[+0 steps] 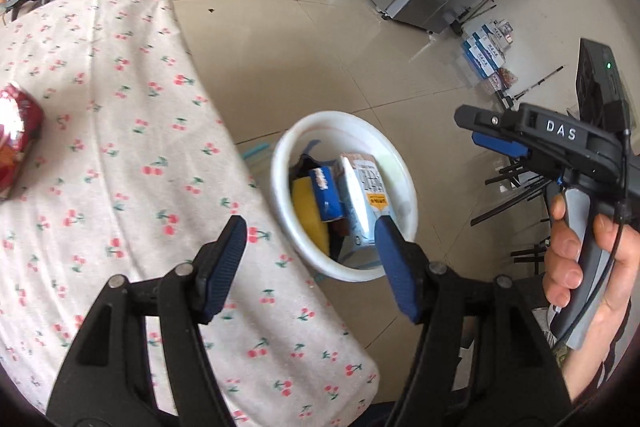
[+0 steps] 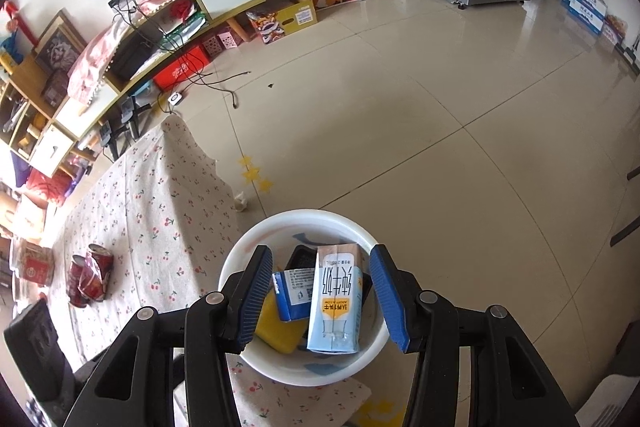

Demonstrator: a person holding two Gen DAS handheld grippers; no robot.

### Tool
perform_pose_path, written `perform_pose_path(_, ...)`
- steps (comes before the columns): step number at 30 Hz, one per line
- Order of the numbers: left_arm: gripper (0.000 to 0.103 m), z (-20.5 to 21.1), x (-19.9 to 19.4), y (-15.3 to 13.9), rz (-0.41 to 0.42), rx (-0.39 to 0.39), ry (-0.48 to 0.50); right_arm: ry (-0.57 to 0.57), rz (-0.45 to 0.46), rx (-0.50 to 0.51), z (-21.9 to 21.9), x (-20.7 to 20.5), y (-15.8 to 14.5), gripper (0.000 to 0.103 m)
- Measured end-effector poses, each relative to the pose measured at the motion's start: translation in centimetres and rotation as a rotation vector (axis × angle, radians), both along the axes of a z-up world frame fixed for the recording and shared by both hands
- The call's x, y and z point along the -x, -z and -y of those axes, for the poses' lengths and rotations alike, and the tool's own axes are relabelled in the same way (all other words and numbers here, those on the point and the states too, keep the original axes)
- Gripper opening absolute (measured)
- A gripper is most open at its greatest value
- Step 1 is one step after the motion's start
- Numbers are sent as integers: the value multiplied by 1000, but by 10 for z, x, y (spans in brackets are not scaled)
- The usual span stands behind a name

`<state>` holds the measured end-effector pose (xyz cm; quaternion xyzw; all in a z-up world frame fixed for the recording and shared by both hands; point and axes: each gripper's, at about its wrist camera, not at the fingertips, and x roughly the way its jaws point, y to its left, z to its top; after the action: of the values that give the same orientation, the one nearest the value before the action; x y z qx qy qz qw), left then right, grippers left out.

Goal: Collect trash
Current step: 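Move both tools to the red cans and grasp one can each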

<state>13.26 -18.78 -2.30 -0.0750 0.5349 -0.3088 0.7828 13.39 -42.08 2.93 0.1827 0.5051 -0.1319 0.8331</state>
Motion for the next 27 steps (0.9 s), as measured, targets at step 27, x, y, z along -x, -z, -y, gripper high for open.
perform_pose_path(27, 67, -226, -79, 6, 46, -286, -314, -265, -84, -271, -164, -71, 38, 54)
